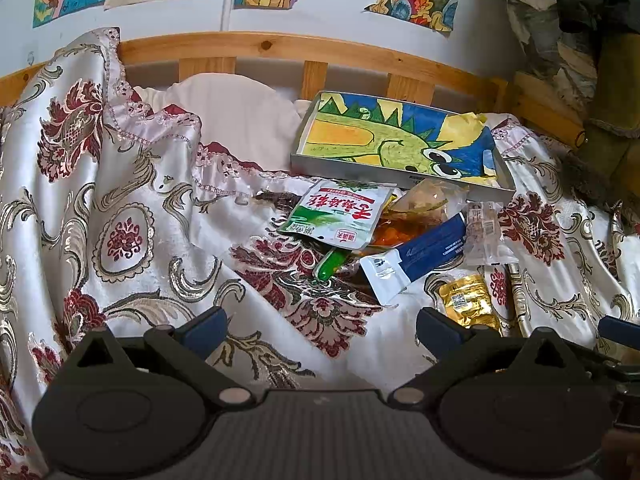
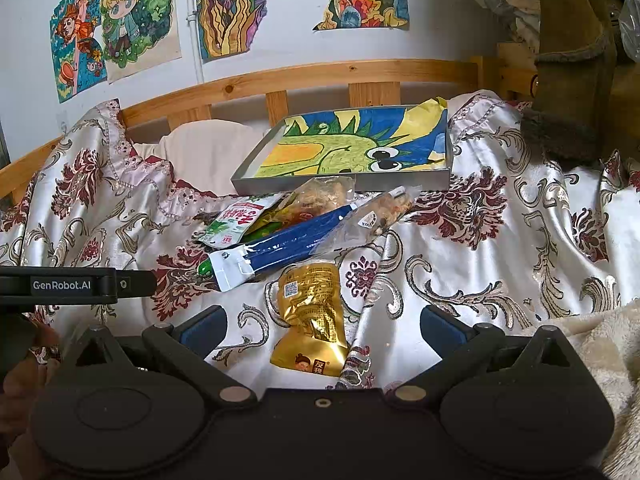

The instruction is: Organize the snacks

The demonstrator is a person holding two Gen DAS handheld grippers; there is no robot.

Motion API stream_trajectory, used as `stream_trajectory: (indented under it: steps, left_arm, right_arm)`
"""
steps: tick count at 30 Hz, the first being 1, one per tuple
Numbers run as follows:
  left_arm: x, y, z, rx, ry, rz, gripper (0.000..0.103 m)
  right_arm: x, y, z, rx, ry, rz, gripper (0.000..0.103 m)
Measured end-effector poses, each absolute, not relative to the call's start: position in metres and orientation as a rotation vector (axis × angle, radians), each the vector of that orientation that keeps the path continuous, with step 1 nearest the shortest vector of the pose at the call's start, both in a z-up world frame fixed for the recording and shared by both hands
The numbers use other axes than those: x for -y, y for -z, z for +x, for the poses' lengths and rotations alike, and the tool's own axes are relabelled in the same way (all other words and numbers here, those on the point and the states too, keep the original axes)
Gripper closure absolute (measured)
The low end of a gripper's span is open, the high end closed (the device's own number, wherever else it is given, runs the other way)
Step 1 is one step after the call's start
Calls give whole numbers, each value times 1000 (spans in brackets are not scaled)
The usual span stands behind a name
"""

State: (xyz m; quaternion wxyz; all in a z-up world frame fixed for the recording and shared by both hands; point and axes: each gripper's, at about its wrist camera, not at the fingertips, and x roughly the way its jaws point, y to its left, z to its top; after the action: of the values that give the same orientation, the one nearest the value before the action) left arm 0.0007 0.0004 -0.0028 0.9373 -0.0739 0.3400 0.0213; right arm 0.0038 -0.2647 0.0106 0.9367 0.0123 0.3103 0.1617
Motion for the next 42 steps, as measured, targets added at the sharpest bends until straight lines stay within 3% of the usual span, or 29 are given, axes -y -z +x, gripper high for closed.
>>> stream_trajectory:
  steps: [42]
  left_arm:
    - [-4, 5, 2, -707, -54, -176, 0]
  right_arm:
    - [259, -8, 3, -653, -344, 17, 1]
